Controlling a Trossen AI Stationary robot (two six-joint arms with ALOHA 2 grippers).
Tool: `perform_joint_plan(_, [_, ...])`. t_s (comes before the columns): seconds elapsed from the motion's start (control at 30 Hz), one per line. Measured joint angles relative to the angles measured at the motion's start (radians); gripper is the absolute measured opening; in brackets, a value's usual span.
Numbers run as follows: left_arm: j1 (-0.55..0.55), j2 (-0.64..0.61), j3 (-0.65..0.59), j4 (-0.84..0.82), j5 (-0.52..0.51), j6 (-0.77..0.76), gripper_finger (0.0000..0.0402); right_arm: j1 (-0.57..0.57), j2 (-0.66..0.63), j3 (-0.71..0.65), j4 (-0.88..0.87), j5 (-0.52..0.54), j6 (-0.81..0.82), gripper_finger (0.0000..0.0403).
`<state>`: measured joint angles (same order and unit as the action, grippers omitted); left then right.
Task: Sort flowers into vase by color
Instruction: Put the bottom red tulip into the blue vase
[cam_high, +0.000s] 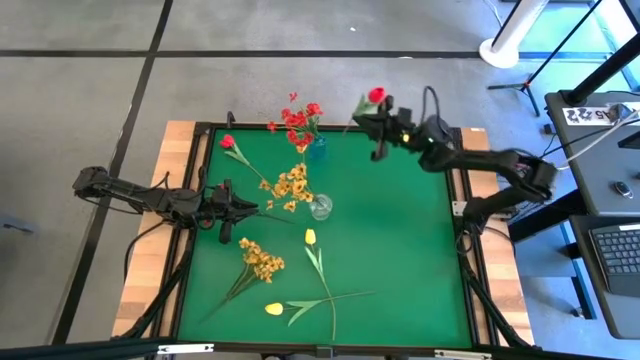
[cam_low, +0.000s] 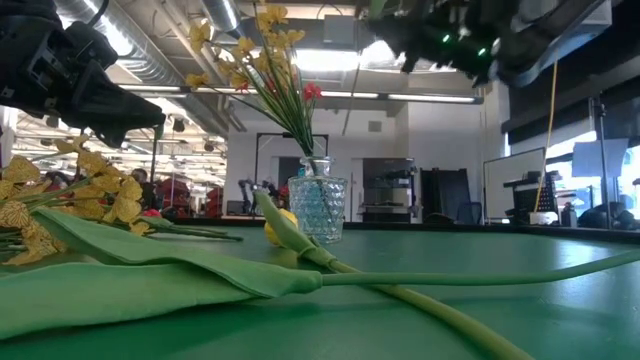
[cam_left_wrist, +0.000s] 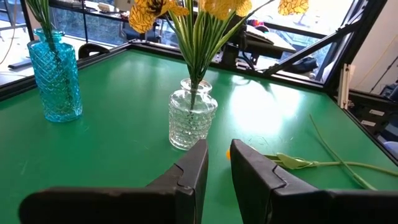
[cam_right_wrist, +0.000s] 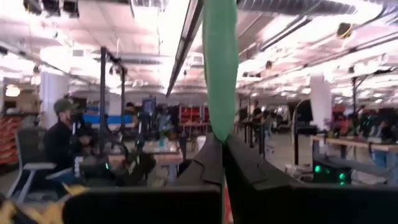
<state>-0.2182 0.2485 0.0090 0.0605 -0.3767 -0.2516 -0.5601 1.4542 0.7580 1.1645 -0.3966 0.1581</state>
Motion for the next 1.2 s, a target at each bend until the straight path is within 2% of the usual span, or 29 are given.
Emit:
perform_joint_plan(0.3, [0.0, 0.0, 0.0, 0.0, 0.0, 0.0, 0.0066, -0.061, 0.286, 0.241, 0.011, -0.191, -0.056, 0.0001])
perform_joint_plan(0.53, [0.0, 0.0, 0.0, 0.0, 0.0, 0.0, 0.0066, -0.094, 0.386, 0.387, -0.007, -0.252, -0.06, 0.0001])
perform_joint_plan(0.83, [0.0, 0.0, 0.0, 0.0, 0.0, 0.0, 0.0066, -0.157, 0.45, 0.393, -0.072, -0.284, -0.066, 0.0001])
perform_joint_plan(1.07, [0.0, 0.0, 0.0, 0.0, 0.0, 0.0, 0.0066, -0.16, 0.514, 0.392, -0.086, -0.282, -0.06, 0.0001])
perform_joint_plan(1.2, [0.0, 0.0, 0.0, 0.0, 0.0, 0.0, 0.0066, -0.151, 0.518, 0.392, -0.152, -0.277, -0.057, 0.0012])
